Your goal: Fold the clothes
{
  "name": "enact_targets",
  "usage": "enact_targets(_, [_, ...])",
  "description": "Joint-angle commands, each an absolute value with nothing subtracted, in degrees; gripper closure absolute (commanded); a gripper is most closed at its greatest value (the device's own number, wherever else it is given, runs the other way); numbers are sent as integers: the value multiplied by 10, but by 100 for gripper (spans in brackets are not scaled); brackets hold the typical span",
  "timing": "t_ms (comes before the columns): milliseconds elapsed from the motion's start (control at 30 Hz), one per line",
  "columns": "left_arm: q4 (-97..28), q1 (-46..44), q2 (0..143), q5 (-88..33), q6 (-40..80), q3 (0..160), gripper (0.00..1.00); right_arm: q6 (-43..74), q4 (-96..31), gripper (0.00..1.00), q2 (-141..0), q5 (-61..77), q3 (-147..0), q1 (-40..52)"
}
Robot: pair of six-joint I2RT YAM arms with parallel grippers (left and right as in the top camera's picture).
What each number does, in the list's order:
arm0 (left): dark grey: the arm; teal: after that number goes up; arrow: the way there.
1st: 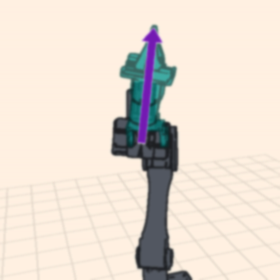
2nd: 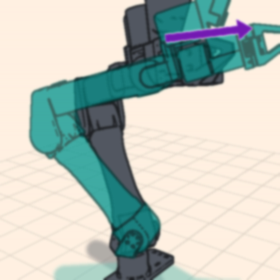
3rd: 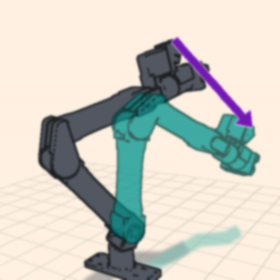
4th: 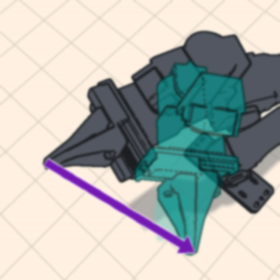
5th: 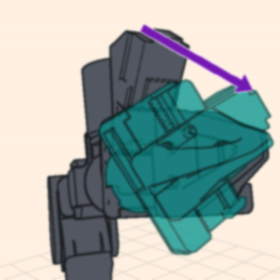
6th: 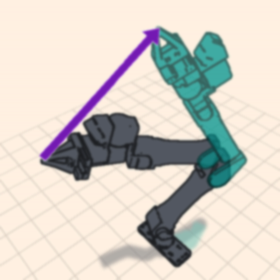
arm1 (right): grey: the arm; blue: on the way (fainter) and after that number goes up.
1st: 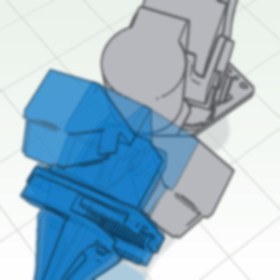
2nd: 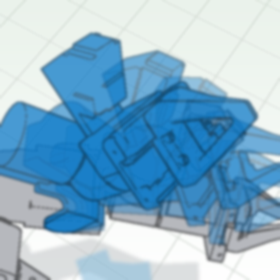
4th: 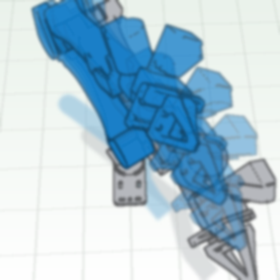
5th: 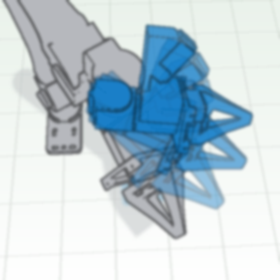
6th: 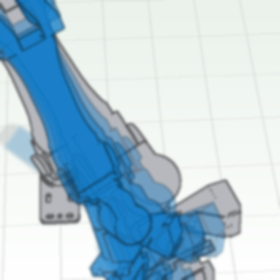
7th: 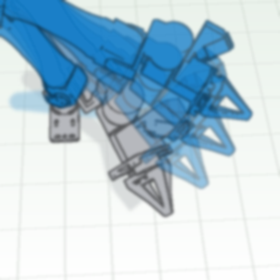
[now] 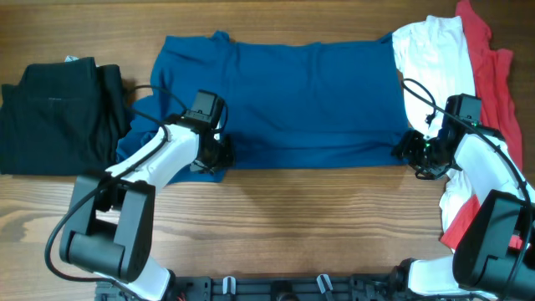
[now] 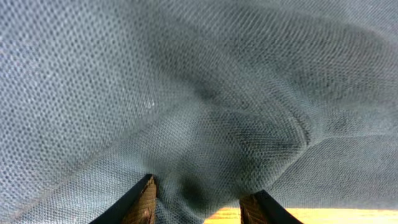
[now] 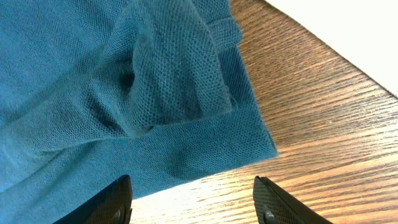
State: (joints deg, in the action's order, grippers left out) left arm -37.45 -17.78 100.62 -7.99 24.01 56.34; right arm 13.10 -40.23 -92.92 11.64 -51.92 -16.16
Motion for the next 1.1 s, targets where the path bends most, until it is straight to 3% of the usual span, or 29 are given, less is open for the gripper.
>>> enact_targets(0, [-368,-183,1012,-46,229,562,59,120,-401,38,-938,141,-519,-159])
enact_targets(100, [-367,-183,1012,-35,229,562,72,120,-401,38,-938,141,-519,-159])
enact_targets(167, [-365,-183,1012,-35,229,562,76,120,-401,38,-938,141,-519,-159])
enact_targets(267, [-361,-183,1012,-35,229,562,96,120,-398,38,-938,140,-519,-159])
enact_targets(600, [-355,-183,983,-32,229,585,96,120,-399,38,-938,140,-519,-159])
enact_targets(833, [-324,-182,952,60,229,611,96,122,-377,38,-938,143,-519,-159])
enact_targets(1067, [-284,-181,952,68,229,611,96,122,-342,41,-938,167,-520,-159])
